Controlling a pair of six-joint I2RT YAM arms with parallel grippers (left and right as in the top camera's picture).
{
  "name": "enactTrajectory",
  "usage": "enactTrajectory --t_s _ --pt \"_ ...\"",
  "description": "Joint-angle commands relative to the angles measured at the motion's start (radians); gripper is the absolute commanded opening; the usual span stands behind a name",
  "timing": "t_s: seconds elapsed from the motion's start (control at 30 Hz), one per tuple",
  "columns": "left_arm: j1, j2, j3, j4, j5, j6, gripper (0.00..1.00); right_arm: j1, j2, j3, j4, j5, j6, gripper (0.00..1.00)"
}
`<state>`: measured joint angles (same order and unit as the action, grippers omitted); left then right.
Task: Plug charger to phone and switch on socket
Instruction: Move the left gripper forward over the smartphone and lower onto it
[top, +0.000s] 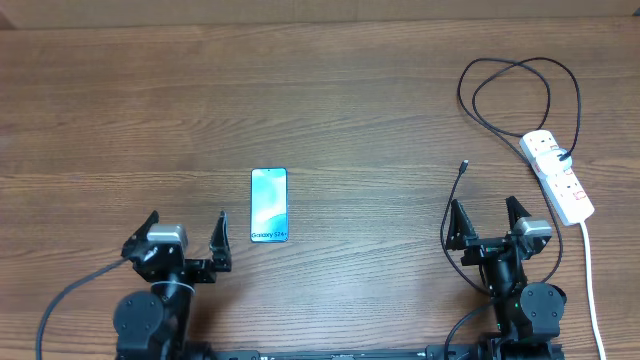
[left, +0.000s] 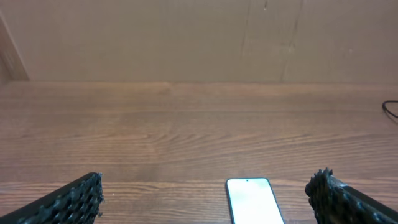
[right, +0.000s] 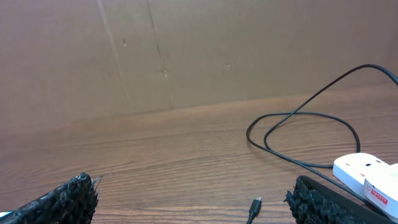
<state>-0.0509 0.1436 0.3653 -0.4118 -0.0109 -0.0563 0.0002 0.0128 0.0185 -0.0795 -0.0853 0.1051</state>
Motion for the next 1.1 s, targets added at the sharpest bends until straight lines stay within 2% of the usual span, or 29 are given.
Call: enactTrajectory --t_s 0.0,0.17,0.33,0.73,0.9,1.07 --pt "-0.003 0.108 0.117 -0.027 0.024 -0.018 1.00 -0.003 -0.010 -0.011 0.003 0.010 0.007 1.00" --pt "-0.003 0.334 0.315 -0.112 0.086 -0.019 1.00 -0.003 -0.010 -0.011 0.003 0.010 0.007 1.00" --pt "-0.003 0.582 0.554 -0.266 0.144 -0.020 1.00 -0.003 -0.010 -0.011 0.003 0.010 0.007 1.00" --pt "-0.102 1.086 1.057 -0.682 0.108 -0.189 1.00 -0.003 -0.010 -0.011 0.003 0.010 0.007 1.00" --pt "-0.177 1.240 1.144 -0.763 0.073 -0.203 1.00 -0.003 -0.010 -0.011 0.003 0.010 0.007 1.00" --pt "-0.206 1.352 1.144 -0.759 0.156 -0.205 1.00 -0.003 -0.010 -0.011 0.003 0.010 0.007 1.00"
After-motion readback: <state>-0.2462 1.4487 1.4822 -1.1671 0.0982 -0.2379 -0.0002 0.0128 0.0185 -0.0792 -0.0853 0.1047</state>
